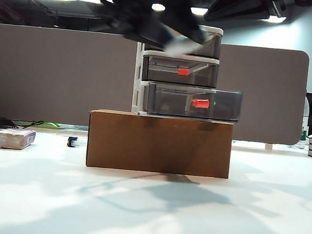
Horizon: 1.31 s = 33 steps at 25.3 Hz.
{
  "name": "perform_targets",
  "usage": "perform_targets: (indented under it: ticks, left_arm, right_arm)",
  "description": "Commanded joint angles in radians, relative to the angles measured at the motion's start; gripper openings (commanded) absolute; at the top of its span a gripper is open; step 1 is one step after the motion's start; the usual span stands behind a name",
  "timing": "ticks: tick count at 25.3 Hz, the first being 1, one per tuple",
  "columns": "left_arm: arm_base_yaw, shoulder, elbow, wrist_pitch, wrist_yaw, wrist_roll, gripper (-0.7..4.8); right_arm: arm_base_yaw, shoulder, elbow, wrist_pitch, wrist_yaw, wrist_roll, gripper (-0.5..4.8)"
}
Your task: Open the third layer of the drawer on the table, pick up the earphone case on the table and put it in, and finally close the drawer.
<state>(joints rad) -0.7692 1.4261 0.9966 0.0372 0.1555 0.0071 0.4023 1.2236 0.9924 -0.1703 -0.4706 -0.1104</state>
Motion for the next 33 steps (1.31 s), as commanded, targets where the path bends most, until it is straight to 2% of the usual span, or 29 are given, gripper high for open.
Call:
perform_targets:
  ticks: [1,7,10,11,12,13,17,19,20,22,24,26,27,29,33]
  left_arm:
    - [-0.026,0.106,0.059,0.027,-0.021,0.004,1.13]
    - [-0.039,0.178,0.066,0.001,-0.071,0.005,1.14]
    - [-0.039,0.179,0.066,-0.026,-0.081,0.025,1.33]
    - [-0.039,0.179,0.067,-0.029,-0.081,0.031,1.66]
    - [-0.039,0.179,0.067,-0.029,-0.081,0.031,2.37]
    - [-0.039,0.179,0.067,-0.03,-0.081,0.031,2.58]
    - [-0.039,0.178,0.069,-0.053,-0.081,0.03,3.1]
    - [-0.04,0.147,0.089,-0.163,-0.085,0.019,3.07]
    - [-0.041,0.121,0.097,-0.236,-0.085,0.019,2.81]
    - [-0.06,0.0,0.095,-0.427,-0.079,0.048,1.07]
    - [-0.068,-0.061,0.09,-0.483,-0.038,0.081,0.57]
    - [-0.068,-0.103,0.09,-0.524,0.193,0.101,-0.06]
    - [-0.063,-0.103,0.09,-0.526,0.235,0.101,-0.06]
    - [-0.064,-0.079,0.076,-0.5,0.222,0.101,-0.06]
    - [-0.051,0.004,0.035,-0.43,0.196,0.083,-0.06]
  right_arm:
    - [0.001,-0.019,0.005,0.018,0.002,-0.002,-0.06]
    - [0.001,-0.037,0.005,0.017,0.002,-0.002,-0.06]
    - [0.001,-0.044,0.005,0.019,0.002,-0.002,-0.06]
    - [0.001,-0.045,0.005,0.021,0.002,-0.002,-0.06]
    - [0.001,-0.045,0.005,0.021,0.002,-0.002,-0.06]
    - [0.001,-0.045,0.005,0.021,0.002,-0.002,-0.06]
    - [0.001,-0.045,0.005,0.019,0.002,-0.002,-0.06]
    - [0.001,-0.045,0.005,0.021,0.002,-0.002,-0.06]
    - [0.001,-0.044,0.005,0.026,0.002,-0.002,-0.06]
    - [0.001,-0.044,0.005,0.052,0.001,-0.002,-0.06]
    - [0.001,-0.044,0.005,0.076,0.002,-0.002,-0.06]
    - [0.001,-0.035,0.01,0.135,0.009,-0.001,-0.06]
    - [0.001,-0.032,0.01,0.156,0.013,0.0,-0.06]
    - [0.001,-0.009,0.036,0.169,0.047,0.006,-0.06]
    - [0.001,0.057,0.114,0.146,0.047,0.006,-0.06]
